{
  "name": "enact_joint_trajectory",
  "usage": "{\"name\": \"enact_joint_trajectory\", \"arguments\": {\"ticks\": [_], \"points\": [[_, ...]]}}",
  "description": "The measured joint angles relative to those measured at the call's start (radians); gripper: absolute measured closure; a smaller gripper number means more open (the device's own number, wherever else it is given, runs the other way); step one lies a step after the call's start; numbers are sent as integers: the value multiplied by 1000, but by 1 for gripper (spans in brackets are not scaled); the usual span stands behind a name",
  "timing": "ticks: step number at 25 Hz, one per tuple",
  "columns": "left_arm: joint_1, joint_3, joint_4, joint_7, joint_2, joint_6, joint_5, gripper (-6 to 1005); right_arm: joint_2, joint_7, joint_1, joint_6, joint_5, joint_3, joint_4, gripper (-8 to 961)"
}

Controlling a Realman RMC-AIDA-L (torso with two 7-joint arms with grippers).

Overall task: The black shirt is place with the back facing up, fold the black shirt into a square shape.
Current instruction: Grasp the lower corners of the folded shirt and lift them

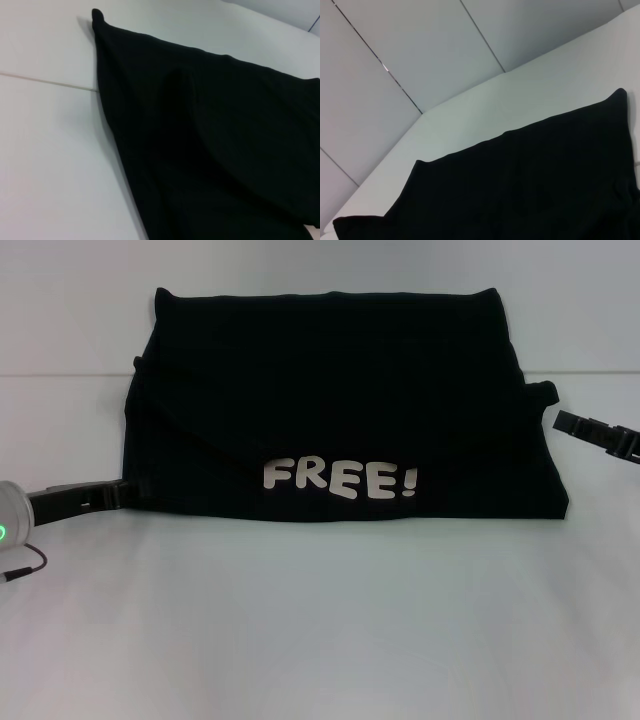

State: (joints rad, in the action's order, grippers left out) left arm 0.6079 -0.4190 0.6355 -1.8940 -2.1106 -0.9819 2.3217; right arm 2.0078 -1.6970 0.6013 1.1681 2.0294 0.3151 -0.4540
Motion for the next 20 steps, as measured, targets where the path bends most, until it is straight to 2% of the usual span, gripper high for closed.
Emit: {"name": "enact_joint_trajectory", "arguments": {"ticks": [11,17,20], "points": [[8,-26,-4,1,0,16,12,826,-2,-4,-7,3,0,1,-3,276],[8,-30,16,-5,5,-2,12,996,-20,-41,0,-9,62,9,-7,292],[5,-30,27,-7,7,-12,12,996,-38,-112,12,-15,136,31,-11,300]]}}
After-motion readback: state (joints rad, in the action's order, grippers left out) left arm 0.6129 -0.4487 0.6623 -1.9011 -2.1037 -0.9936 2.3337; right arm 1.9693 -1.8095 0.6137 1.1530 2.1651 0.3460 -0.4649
